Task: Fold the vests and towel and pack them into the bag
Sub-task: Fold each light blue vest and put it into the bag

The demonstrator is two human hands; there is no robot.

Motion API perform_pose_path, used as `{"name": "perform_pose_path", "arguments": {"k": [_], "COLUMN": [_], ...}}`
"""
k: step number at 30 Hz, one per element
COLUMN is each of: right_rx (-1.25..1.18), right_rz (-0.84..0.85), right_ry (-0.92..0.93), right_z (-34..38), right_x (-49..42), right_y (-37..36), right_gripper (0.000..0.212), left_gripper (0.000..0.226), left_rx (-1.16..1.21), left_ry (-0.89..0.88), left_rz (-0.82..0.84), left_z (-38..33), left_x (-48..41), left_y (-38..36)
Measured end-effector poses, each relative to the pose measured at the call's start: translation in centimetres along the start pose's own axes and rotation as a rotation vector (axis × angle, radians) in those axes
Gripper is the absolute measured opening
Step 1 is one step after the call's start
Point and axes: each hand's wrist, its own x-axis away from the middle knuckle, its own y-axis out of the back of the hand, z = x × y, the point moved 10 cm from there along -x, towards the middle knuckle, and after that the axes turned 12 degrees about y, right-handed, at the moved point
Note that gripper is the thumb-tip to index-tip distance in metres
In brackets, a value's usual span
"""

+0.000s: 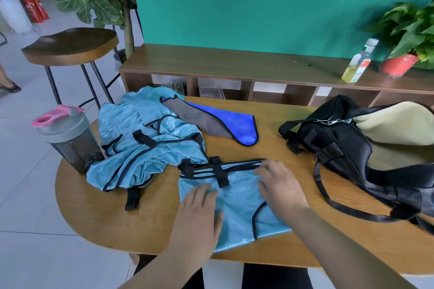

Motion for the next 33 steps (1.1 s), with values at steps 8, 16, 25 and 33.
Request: {"name": "perform_pose_path", "arguments": {"k": [8, 16, 25, 33], "right_rx": [-0.131, 0.002, 0.045, 0.074], "right_rz": [0.199, 0.318, 0.335, 0.105], "right_ry": [-0.191, -0.261, -0.299, -0.218], "right_z": [-1.9, 0.0, 0.2, 1.9], "right_x": [3.9, 6.7, 8.6, 5.7], "right_y": [-1.9, -1.2, -0.4, 1.4], "right_gripper": [0.048, 0.069, 0.090, 0.038], "left_gripper": [0.079, 0.081, 0.073, 0.085], "left_rx": [-0.299, -0.244, -0.181, -0.321], "left_ry": [-0.204, -0.281, -0.148, -0.158], "left_rz": [0.243, 0.247, 0.161, 0.196], "left_z": [1.0, 1.1, -2.5, -2.2], "left_x": [-0.9, -2.0, -2.0, -2.2], "left_y": [-3.0, -1.4, -3.0, -4.2]}}
